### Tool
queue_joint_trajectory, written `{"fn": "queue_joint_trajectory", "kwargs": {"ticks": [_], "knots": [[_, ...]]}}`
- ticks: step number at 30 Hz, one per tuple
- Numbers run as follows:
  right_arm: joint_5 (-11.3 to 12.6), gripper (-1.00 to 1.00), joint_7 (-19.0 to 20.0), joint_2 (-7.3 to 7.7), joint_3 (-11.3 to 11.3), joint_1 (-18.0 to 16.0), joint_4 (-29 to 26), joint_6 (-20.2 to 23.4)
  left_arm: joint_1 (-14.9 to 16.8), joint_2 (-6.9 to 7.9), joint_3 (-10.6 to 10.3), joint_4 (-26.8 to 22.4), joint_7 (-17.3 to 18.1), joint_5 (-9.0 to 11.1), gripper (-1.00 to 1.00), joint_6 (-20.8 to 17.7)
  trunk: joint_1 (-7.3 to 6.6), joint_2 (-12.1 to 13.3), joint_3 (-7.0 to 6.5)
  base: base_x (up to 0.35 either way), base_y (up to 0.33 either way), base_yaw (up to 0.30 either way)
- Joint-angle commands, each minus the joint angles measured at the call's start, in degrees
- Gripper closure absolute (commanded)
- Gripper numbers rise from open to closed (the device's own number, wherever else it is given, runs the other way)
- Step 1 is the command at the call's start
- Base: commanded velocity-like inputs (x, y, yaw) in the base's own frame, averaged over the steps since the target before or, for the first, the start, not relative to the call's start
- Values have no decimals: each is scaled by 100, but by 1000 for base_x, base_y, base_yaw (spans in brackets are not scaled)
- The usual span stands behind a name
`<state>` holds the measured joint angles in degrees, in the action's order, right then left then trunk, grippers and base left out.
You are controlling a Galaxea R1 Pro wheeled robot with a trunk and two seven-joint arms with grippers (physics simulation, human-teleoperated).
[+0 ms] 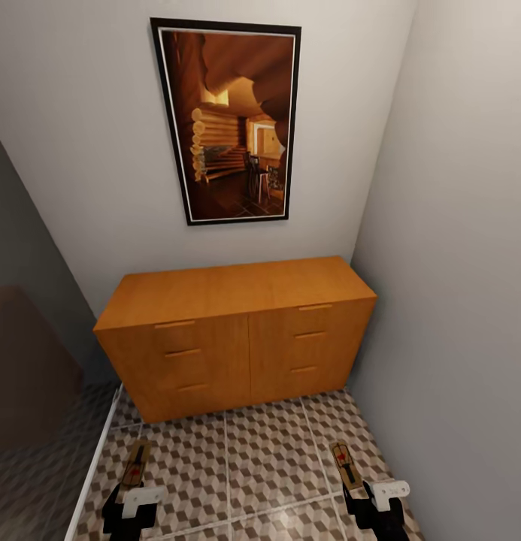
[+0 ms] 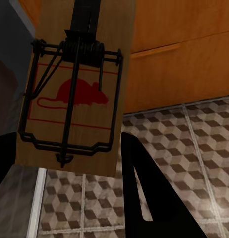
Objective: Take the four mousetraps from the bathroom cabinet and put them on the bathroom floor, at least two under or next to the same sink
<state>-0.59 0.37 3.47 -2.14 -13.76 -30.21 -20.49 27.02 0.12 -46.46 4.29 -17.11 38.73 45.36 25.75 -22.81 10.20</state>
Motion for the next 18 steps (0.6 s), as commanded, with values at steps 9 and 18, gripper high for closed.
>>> {"fn": "queue_joint_trajectory", "kwargs": {"ticks": [9,18], "knots": [[16,100,7,10,-15,-4,6,-24,5,-29,-34,11,-82,-50,100,5,3,-11,-58,0,0,0],[16,100,-10,9,-15,-4,14,-23,5,-30,-36,11,-82,-50,100,1,3,-11,-62,0,0,15]]}}
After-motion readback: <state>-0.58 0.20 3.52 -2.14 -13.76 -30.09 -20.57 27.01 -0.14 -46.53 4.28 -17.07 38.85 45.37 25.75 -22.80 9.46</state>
